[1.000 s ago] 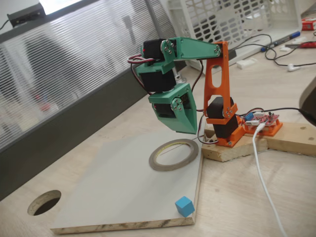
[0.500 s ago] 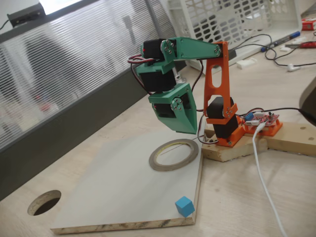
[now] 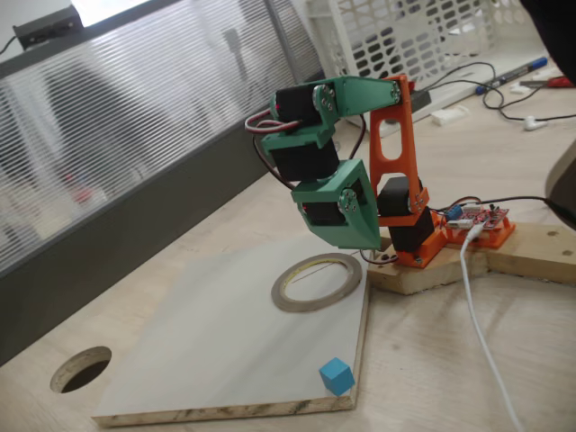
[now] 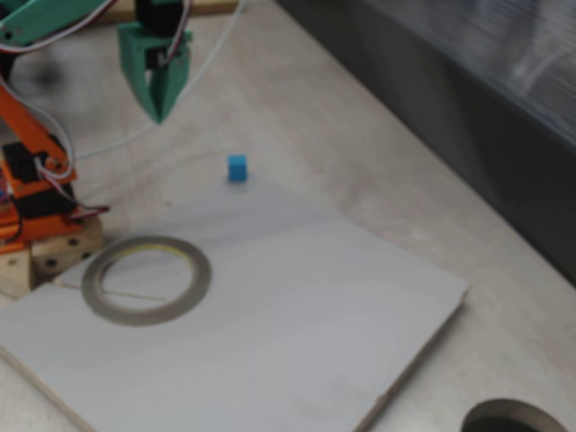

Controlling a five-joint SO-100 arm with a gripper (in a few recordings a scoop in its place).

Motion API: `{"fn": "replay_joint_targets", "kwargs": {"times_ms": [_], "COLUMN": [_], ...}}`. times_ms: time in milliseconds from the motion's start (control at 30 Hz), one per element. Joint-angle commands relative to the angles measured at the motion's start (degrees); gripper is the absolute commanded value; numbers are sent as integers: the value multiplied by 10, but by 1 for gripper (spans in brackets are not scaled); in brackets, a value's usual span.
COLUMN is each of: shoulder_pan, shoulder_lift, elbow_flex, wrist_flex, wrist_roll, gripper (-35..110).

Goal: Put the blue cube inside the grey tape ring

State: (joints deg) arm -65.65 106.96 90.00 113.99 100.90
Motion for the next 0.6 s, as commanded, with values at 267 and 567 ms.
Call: {"fn": "replay_joint_targets", "kwargs": {"times_ms": [267, 567], "shoulder_pan": [-9, -6], "shoulder_lift": [-117, -334], "elbow_flex": [-98, -367], "wrist_flex": [-18, -84], "wrist_roll": [2, 4], "gripper": [-1, -1]}}
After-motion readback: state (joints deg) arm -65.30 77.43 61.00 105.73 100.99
